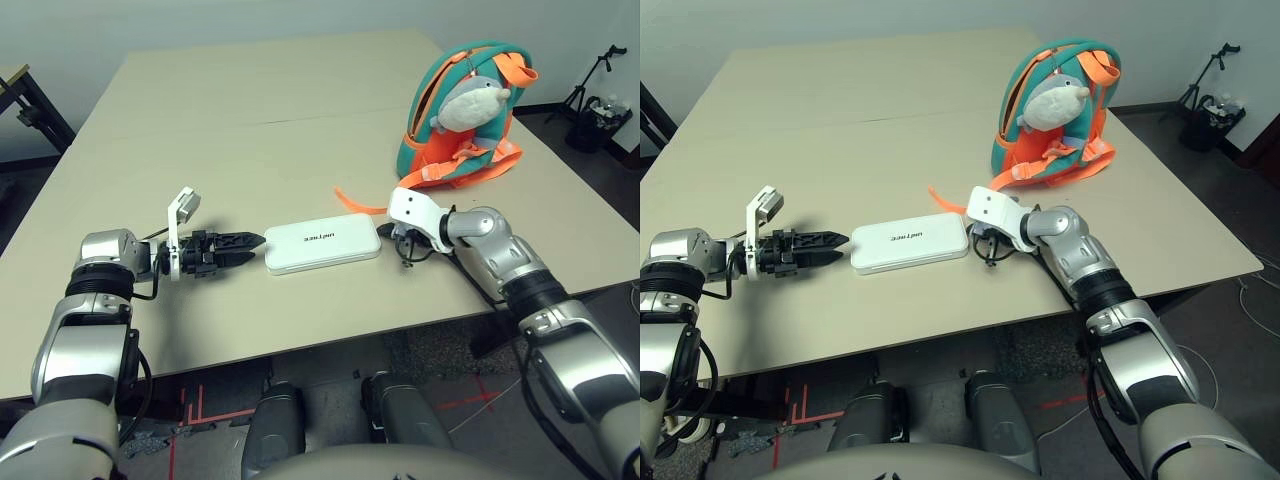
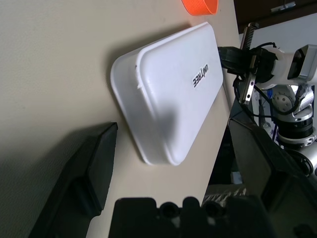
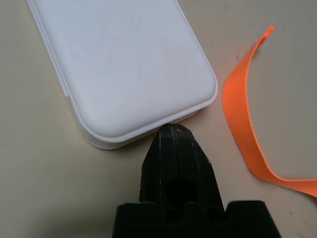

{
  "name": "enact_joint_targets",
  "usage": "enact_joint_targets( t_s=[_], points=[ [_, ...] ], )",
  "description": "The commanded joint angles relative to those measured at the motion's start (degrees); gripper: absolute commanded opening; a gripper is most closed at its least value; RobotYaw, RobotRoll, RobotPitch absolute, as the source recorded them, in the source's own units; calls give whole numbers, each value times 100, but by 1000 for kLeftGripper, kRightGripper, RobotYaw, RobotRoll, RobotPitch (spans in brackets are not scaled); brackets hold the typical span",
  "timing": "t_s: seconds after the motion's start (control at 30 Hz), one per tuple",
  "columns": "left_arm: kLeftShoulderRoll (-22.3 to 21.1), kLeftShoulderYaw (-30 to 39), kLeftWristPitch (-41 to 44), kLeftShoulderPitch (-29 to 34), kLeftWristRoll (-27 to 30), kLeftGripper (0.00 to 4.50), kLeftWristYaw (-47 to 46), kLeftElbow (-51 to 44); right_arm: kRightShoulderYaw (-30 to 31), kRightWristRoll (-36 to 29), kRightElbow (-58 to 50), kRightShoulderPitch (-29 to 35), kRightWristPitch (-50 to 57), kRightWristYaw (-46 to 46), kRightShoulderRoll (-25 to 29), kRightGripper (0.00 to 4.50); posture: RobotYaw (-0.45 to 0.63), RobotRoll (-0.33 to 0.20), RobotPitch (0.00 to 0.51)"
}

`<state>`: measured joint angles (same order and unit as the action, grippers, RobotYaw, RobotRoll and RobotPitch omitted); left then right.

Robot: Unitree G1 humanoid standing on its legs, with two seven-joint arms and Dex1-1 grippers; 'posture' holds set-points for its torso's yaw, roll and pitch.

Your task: Put the pencil case into the backpack and zip it.

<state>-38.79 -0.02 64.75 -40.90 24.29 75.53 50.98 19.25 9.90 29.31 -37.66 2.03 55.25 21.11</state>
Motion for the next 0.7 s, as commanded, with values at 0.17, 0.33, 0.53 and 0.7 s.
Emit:
enact_joint_targets(
  t_s=[0.17,0.33,0.53,0.7],
  points=[
    [-33,-128,15,53,-167,4500,-48,65,368,21,-236,-259,153,182,-581,8,-102,0,39],
    [-43,-138,53,43,-198,4500,-15,44,421,86,-212,-298,229,195,-726,8,-103,0,44],
    [-48,-166,69,67,-234,4500,15,27,489,153,-156,-320,235,213,-852,8,-101,0,46],
    [-55,-155,75,60,-241,4500,41,22,438,131,-75,-391,202,218,-752,8,-104,0,47]
  ],
)
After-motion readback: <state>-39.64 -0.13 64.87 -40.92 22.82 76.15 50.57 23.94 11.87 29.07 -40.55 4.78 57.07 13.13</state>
